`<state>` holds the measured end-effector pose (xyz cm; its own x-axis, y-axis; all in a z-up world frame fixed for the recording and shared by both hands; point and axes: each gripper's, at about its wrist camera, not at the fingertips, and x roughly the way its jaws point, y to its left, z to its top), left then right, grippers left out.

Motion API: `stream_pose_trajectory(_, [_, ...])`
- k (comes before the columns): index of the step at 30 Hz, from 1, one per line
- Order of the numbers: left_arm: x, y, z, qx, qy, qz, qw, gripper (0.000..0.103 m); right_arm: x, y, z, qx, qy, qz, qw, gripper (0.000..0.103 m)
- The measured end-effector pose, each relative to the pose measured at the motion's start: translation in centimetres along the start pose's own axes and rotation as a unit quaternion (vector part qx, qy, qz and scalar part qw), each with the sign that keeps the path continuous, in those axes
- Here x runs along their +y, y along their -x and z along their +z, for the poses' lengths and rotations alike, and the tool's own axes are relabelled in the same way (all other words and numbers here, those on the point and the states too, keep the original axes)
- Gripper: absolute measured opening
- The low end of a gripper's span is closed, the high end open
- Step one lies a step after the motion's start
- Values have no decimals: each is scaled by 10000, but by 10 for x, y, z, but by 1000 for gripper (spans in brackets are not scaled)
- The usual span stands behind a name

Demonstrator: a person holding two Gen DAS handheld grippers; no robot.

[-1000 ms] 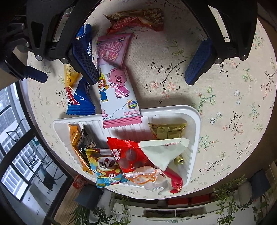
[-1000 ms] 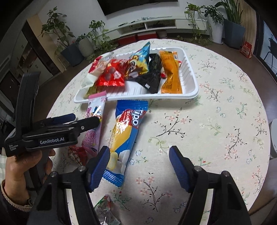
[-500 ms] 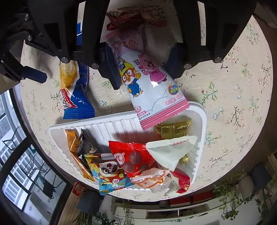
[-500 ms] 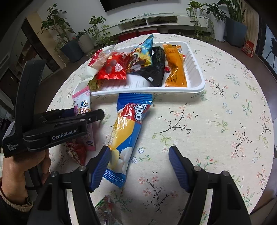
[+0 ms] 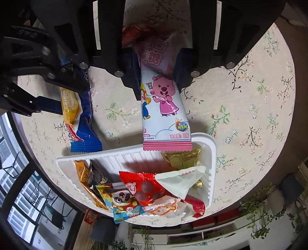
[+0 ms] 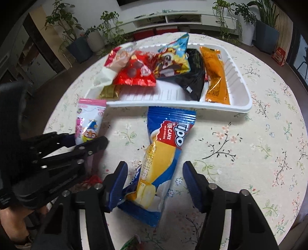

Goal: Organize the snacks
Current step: 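Grasp the pink candy tube with the left tool while the right tool grasps the blue Tipo cake, then lift the pink tube and Tipo cake and carry them over the tray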

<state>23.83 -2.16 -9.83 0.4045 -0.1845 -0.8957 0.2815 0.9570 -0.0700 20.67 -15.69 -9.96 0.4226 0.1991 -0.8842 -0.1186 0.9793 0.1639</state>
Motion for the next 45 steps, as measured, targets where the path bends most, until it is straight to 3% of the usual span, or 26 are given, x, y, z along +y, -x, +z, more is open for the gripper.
stream_pose_trajectory(5, [-2,4,-10,8,-102,32,9999,25,0,0,-2,-108,171,-191,9996,35])
stream_pose_trajectory(8, [-7,6,-15,31,-142,-15,9999,25,-7,2,-3,-99,189,-156,9997,30])
stream_pose_trajectory(13, [-14,12,-26,34,-220,-63,9997,25,-12,10,-13,-172,312,-238,9991,29])
stream_pose_trajectory(29, [6,44,-48,-245,280,-435,9984,25,-44,62,-31,-627,19,36,9980,29])
stream_pose_trajectory(38, [37,62,-48,-442,790,-795,9927,25,-60,77,-31,-759,-228,169,9967,29])
stream_pose_trajectory(45, [45,70,-38,-551,911,-1036,9889,25,-70,87,-28,-845,-355,298,9953,29])
